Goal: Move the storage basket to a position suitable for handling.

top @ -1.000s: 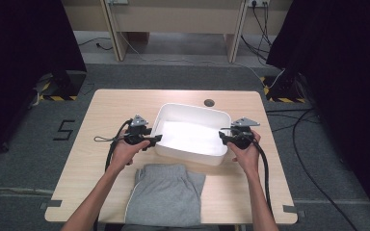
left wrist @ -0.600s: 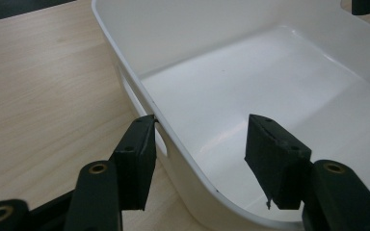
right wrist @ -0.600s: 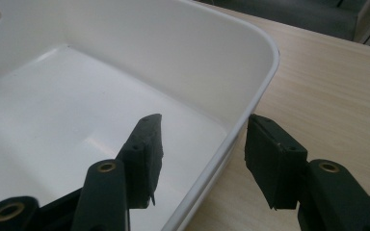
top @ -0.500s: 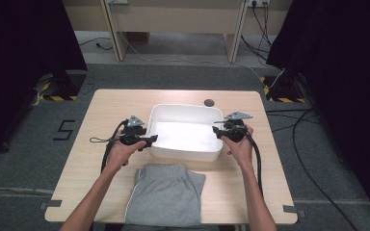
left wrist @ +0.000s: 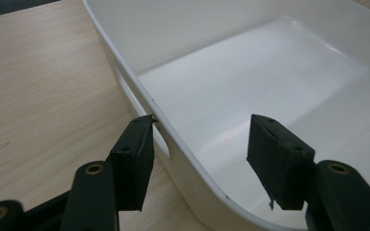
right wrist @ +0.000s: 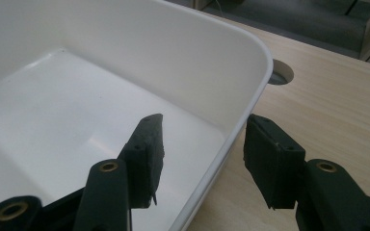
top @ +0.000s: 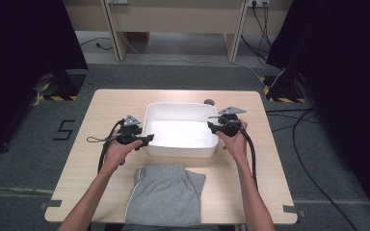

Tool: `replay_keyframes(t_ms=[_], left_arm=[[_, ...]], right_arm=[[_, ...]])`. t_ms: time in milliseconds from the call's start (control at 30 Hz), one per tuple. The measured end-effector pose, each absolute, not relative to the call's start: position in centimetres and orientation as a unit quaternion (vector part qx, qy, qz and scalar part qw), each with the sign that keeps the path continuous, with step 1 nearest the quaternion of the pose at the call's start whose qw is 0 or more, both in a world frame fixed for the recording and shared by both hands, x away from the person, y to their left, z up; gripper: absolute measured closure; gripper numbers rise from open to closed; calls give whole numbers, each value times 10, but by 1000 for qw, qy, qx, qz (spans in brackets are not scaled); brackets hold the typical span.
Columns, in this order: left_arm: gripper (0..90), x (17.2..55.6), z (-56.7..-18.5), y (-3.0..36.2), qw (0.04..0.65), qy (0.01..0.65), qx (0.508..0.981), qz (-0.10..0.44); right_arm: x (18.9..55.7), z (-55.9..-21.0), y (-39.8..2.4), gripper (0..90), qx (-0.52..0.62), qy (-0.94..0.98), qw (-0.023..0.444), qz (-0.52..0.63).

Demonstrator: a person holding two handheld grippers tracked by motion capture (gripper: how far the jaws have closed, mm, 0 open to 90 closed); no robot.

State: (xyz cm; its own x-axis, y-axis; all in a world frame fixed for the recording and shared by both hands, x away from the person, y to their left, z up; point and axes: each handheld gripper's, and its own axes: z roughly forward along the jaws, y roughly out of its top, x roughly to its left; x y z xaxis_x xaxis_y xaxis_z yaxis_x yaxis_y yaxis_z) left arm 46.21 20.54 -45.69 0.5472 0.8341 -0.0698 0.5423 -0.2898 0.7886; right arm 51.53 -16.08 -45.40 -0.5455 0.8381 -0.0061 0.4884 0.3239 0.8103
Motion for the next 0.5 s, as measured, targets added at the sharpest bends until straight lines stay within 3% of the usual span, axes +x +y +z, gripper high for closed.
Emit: replay_keyframes(t_ms=[500], left_arm=[[407, 463, -461, 214, 434, 447, 765, 159]], right_arm=[[515, -454, -160, 474, 427, 778, 212, 410]])
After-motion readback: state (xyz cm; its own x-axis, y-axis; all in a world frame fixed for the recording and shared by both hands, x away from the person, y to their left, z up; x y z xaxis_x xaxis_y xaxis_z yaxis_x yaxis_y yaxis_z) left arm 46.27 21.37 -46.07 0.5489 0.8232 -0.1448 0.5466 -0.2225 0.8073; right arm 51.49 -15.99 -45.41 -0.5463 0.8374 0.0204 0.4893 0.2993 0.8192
